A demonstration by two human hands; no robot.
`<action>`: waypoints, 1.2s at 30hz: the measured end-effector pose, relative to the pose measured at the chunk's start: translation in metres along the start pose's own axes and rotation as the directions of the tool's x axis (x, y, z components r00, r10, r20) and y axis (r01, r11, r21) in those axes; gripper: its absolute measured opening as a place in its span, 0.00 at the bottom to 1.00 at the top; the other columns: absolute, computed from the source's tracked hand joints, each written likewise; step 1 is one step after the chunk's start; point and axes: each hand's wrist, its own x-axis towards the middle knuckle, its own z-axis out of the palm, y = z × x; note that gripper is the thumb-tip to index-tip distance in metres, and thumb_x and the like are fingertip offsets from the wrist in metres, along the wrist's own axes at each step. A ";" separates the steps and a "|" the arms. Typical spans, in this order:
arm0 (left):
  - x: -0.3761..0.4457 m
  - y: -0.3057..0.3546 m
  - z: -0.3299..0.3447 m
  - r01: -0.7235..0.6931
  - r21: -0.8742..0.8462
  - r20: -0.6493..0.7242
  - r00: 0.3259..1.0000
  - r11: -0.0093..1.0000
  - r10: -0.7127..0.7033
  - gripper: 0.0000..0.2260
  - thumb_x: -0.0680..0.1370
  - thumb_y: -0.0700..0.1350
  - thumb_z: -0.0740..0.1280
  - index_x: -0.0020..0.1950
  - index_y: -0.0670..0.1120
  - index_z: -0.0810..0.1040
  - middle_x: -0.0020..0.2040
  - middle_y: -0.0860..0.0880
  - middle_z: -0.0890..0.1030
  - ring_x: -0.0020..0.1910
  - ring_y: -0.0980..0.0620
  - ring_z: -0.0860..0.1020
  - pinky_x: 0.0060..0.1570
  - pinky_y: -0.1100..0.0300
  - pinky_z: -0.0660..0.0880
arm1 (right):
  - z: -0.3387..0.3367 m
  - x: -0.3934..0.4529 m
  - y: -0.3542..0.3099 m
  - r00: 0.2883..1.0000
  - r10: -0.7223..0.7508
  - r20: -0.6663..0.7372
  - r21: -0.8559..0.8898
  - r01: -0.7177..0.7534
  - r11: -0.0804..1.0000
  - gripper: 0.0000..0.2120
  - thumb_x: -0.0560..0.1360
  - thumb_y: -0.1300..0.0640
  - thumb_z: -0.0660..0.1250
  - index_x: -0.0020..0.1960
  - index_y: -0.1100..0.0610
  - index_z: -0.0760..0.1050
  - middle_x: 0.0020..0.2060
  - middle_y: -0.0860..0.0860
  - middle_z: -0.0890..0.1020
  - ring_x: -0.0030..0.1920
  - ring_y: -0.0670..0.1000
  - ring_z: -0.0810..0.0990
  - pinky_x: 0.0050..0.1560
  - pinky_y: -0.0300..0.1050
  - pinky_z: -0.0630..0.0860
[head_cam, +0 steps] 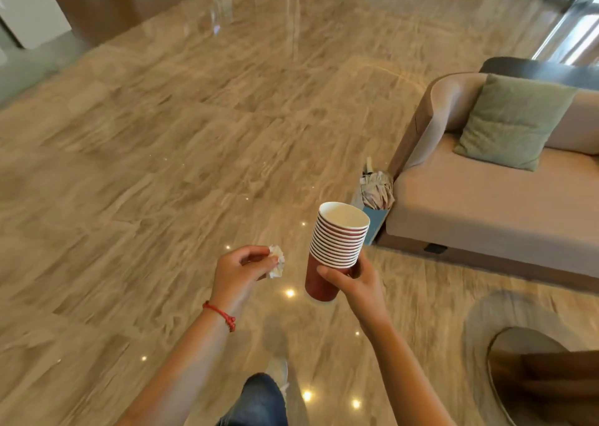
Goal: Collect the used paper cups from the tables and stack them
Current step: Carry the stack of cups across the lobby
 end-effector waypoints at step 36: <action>0.812 0.207 0.288 0.036 -0.042 0.071 0.997 0.998 -0.033 0.08 0.67 0.34 0.74 0.40 0.45 0.81 0.35 0.51 0.84 0.35 0.56 0.82 0.34 0.67 0.78 | -0.058 0.852 -0.100 0.995 0.014 -0.100 0.033 -0.010 0.999 0.23 0.63 0.57 0.76 0.57 0.53 0.75 0.47 0.45 0.84 0.49 0.44 0.82 0.43 0.33 0.77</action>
